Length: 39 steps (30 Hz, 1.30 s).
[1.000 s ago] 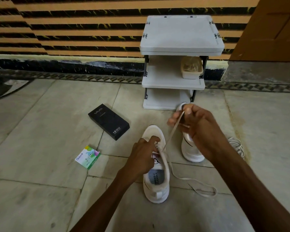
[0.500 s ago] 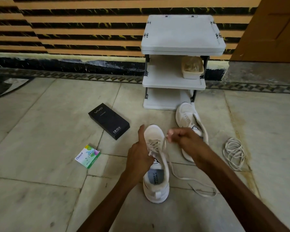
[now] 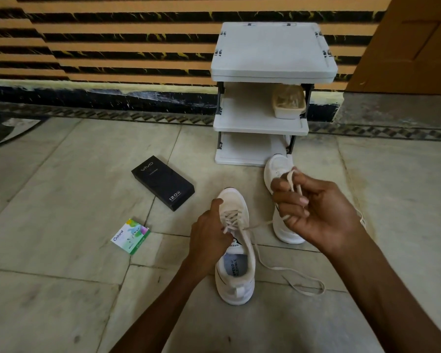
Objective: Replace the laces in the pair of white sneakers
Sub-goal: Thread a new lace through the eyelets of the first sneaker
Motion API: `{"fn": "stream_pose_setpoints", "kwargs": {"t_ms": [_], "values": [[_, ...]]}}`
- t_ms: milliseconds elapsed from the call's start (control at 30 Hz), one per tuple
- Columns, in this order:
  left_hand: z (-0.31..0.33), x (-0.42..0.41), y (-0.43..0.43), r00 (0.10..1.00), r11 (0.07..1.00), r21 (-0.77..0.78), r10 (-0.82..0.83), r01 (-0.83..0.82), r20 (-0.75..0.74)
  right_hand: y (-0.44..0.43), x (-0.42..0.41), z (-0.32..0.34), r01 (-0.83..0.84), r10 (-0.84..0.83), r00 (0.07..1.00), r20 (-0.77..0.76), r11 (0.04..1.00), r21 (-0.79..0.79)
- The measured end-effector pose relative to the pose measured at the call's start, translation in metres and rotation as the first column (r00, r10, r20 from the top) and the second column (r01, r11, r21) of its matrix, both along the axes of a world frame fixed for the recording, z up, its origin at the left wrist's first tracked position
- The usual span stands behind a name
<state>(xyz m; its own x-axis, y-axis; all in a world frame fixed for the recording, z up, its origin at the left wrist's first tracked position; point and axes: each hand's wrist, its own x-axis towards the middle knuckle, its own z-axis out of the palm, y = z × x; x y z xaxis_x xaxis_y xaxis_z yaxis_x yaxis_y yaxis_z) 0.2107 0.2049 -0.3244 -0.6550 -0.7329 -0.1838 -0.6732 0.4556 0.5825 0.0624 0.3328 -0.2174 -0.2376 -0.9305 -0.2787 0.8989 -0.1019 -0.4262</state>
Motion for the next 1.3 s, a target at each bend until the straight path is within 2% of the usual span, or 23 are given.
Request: {"fn": "stream_pose_setpoints", "kwargs": {"t_ms": [67,133,200,267,333,367,400,433,467,500,533,567,600,633,667,700,733,800,933,1033,1133,1200,1300], "values": [[0.0,0.001,0.002,1.0,1.0,-0.024,0.018,-0.018,-0.01,0.006,0.002,-0.011,-0.076,0.086,0.994,-0.066,0.988,0.134],[0.002,0.002,0.003,1.0,0.998,-0.061,0.019,-0.02,-0.022,0.01,0.01,-0.027,-0.093,0.244,0.906,-0.347,0.912,0.399],[0.003,0.004,0.002,0.998,0.997,-0.068,0.024,-0.028,-0.053,0.016,0.02,-0.047,-0.024,0.553,0.605,-0.574,0.733,0.68],[0.003,0.004,0.003,0.996,0.997,-0.067,0.023,-0.028,-0.081,0.026,0.027,-0.066,-0.007,0.775,0.229,-0.589,0.606,0.795],[0.004,0.003,0.003,0.996,0.997,-0.07,0.008,-0.015,-0.094,0.032,0.029,-0.079,-0.093,0.823,-0.202,-0.531,0.524,0.847],[0.004,0.002,0.003,0.995,0.998,-0.069,0.001,-0.007,-0.095,0.034,0.029,-0.08,-0.145,0.804,-0.337,-0.489,0.469,0.871],[0.004,0.001,0.003,0.995,0.998,-0.062,-0.004,-0.002,-0.097,0.035,0.026,-0.079,-0.202,0.794,-0.38,-0.475,0.43,0.88],[0.005,0.001,0.003,0.995,0.999,-0.048,-0.005,0.0,-0.1,0.034,0.023,-0.078,-0.277,0.796,-0.35,-0.494,0.416,0.866],[0.005,0.001,0.002,0.994,1.0,-0.031,-0.004,0.0,-0.107,0.031,0.02,-0.075,-0.357,0.813,-0.245,-0.528,0.431,0.829],[0.006,0.0,0.0,0.994,1.0,-0.014,-0.002,0.0,-0.114,0.027,0.017,-0.073,-0.398,0.831,-0.074,-0.552,0.483,0.78],[0.006,0.001,-0.001,0.993,1.0,0.002,0.001,-0.001,-0.121,0.021,0.015,-0.074,-0.359,0.817,0.11,-0.566,0.564,0.744],[0.006,0.001,-0.003,0.992,1.0,0.012,0.003,-0.001,-0.126,0.014,0.013,-0.077,-0.233,0.756,0.254,-0.603,0.653,0.72],[0.006,0.001,-0.005,0.992,1.0,0.016,0.001,0.001,-0.13,0.006,0.013,-0.082,-0.035,0.676,0.29,-0.678,0.715,0.698],[0.006,0.001,-0.007,0.991,1.0,0.018,-0.006,0.009,-0.132,-0.002,0.011,-0.089,0.177,0.622,0.197,-0.758,0.738,0.651],[0.006,0.0,-0.009,0.991,1.0,0.022,-0.018,0.021,-0.133,-0.009,0.01,-0.095,0.326,0.614,0.045,-0.788,0.736,0.593],[0.006,0.001,-0.011,0.991,0.999,0.031,-0.026,0.031,-0.134,-0.015,0.012,-0.099,0.382,0.626,-0.075,-0.776,0.737,0.557],[0.006,0.001,-0.012,0.99,0.998,0.044,-0.03,0.036,-0.136,-0.021,0.014,-0.103,0.371,0.637,-0.127,-0.761,0.742,0.559],[0.004,0.001,-0.013,0.989,0.997,0.069,-0.033,0.043,-0.144,-0.029,0.017,-0.111,0.32,0.642,-0.116,-0.758,0.746,0.584],[0.002,-0.001,-0.013,0.985,0.995,0.082,-0.036,0.051,-0.171,-0.037,0.016,-0.115,0.351,0.689,-0.138,-0.712,0.706,0.615],[0.0,-0.004,-0.014,0.982,0.993,0.092,-0.057,0.074,-0.181,-0.036,0.007,-0.11,0.244,0.763,-0.146,-0.63,0.645,0.724],[-0.001,-0.008,-0.011,0.983,0.988,0.112,-0.085,0.104,-0.165,-0.033,0.005,-0.103,0.063,0.789,-0.109,-0.604,0.612,0.788],[-0.003,-0.01,-0.009,0.983,0.987,0.112,-0.093,0.112,-0.159,-0.031,0.007,-0.101,-0.008,0.802,-0.017,-0.597,0.597,0.802],[-0.005,-0.011,-0.008,0.982,0.985,0.088,-0.136,0.148,-0.131,-0.029,0.008,-0.1,-0.029,0.715,0.335,-0.614,0.659,0.752]]}}
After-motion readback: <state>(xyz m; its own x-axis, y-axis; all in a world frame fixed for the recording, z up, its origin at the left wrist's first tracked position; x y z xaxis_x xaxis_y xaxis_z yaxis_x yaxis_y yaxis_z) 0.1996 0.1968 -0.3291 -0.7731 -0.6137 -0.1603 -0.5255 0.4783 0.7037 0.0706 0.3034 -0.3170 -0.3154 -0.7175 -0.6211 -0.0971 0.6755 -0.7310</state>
